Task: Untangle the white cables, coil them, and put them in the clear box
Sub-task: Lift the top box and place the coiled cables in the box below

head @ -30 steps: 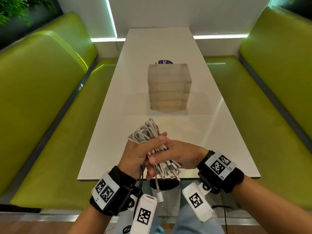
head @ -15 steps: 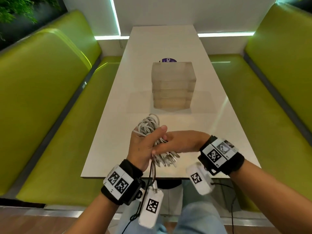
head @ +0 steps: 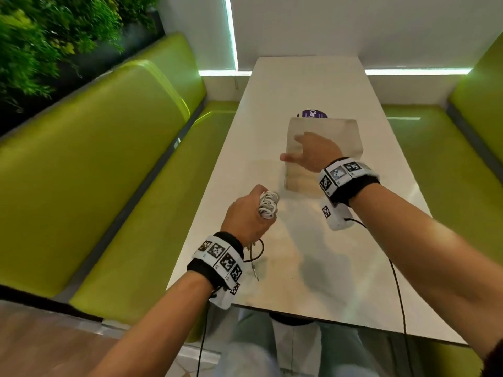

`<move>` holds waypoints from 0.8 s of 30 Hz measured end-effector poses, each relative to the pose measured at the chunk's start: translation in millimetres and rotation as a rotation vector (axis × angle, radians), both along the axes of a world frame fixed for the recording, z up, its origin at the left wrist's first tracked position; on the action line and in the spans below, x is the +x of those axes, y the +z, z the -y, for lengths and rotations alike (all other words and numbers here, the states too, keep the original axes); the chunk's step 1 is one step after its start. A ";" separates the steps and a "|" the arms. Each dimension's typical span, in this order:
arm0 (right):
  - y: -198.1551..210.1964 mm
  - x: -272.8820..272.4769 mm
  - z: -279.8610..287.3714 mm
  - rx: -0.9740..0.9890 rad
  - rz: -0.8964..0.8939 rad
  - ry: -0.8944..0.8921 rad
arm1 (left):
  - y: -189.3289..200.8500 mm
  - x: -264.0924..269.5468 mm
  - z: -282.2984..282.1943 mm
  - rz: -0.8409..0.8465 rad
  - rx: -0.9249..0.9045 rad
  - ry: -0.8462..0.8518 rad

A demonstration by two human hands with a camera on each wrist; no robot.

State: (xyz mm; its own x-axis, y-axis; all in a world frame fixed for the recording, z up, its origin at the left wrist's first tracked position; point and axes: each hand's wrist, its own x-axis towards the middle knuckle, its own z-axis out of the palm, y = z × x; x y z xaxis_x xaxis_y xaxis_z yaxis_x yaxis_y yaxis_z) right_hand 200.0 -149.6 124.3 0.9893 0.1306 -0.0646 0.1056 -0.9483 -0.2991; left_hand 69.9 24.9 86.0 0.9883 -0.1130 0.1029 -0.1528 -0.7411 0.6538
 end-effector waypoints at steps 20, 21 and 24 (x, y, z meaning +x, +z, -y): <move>-22.1 -133.5 96.0 0.443 -0.014 0.164 | 2.4 -14.9 8.4 -0.018 -0.139 -0.191; -23.1 -135.2 97.0 0.460 -0.015 0.164 | 0.7 -15.8 7.8 -0.026 -0.179 -0.199; -22.4 -138.7 96.3 0.509 0.001 0.153 | -2.3 -14.1 6.7 -0.065 -0.256 -0.234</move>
State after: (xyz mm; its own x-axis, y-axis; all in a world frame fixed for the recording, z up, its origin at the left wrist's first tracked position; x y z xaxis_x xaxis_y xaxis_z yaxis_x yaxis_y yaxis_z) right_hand 61.3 -245.9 101.9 0.9566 0.2878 0.0455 0.2318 -0.6573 -0.7171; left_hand 55.8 18.3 83.8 0.9439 -0.3163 0.0952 -0.2516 -0.5017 0.8276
